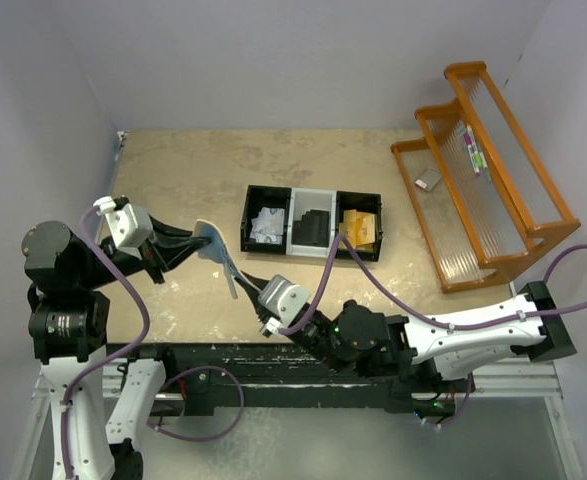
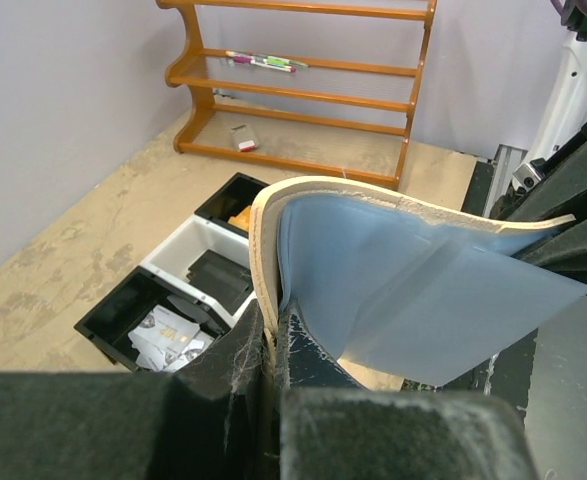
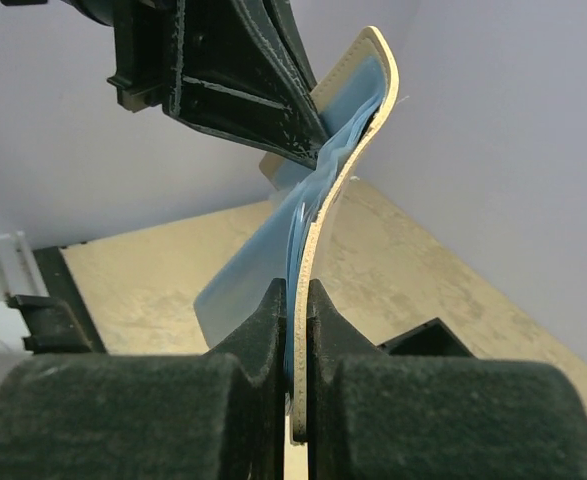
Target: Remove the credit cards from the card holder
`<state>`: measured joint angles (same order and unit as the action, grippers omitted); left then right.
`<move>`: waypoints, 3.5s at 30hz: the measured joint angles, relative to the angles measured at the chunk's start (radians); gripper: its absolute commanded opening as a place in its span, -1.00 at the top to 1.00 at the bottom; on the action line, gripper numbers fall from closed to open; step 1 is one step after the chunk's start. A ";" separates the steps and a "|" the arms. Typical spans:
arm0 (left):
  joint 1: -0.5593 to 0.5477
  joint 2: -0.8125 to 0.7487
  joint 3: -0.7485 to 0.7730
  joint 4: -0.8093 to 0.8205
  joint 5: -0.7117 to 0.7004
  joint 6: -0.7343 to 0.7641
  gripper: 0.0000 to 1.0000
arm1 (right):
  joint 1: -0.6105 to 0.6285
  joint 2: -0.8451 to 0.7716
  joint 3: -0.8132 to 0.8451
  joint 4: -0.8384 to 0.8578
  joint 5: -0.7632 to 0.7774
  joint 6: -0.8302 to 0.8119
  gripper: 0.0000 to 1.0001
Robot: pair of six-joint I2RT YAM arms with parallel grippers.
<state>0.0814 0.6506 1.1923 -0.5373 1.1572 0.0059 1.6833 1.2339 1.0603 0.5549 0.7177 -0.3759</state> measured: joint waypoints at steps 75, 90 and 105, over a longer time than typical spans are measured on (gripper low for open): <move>0.115 0.097 -0.986 0.662 -0.791 0.057 -0.99 | -1.370 -0.563 -0.576 -0.585 0.277 0.837 -0.99; 0.114 -0.263 -1.153 0.726 -0.888 0.008 -0.99 | -1.370 -0.631 -0.718 -0.528 0.277 0.822 -1.00; 0.114 -0.249 -1.153 0.726 -0.893 0.005 -0.99 | -1.370 -0.563 -0.898 -0.192 0.067 0.570 -0.99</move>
<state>0.1959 0.4015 0.0391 0.1886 0.2642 0.0109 0.3130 0.6704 0.1619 0.3634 0.7849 0.1944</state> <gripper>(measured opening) 0.992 0.995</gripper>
